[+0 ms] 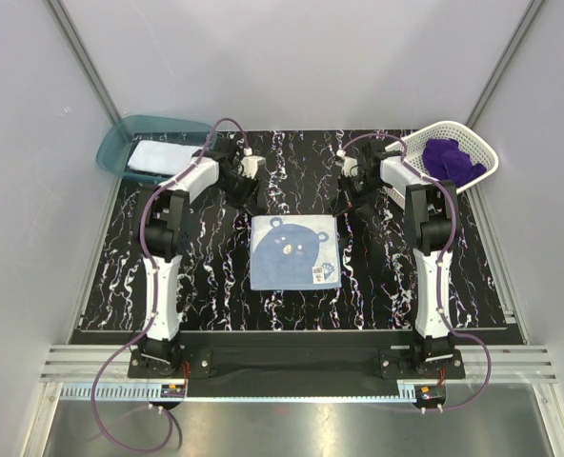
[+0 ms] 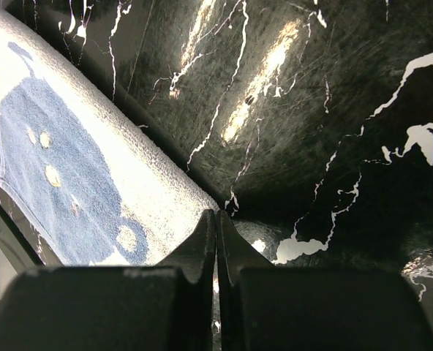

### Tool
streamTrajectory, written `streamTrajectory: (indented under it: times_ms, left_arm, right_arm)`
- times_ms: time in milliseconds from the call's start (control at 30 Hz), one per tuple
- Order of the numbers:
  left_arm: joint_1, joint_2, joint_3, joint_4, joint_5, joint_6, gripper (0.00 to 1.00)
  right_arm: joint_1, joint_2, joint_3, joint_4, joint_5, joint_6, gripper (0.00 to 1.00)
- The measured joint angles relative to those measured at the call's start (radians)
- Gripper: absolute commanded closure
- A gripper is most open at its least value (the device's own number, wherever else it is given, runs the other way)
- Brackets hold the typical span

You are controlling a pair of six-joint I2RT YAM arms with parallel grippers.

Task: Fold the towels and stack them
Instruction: Fold the towel

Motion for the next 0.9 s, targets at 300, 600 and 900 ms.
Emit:
streamTrajectory:
  times_ms: [300,600,900]
  left_arm:
    - [0.016,-0.014,0.055,-0.068,0.005,0.028,0.48]
    - [0.002,-0.026,0.022,-0.084,0.032,0.05,0.48]
    - [-0.018,0.018,0.019,-0.074,0.043,0.04,0.86]
  right_arm:
    - [0.0,0.0,0.0,0.0,0.0,0.0,1.0]
    - [0.0,0.0,-0.006,0.004,0.0,0.001,1.0]
    - [-0.001,0.0,-0.013,0.01,-0.001,0.005,1.0]
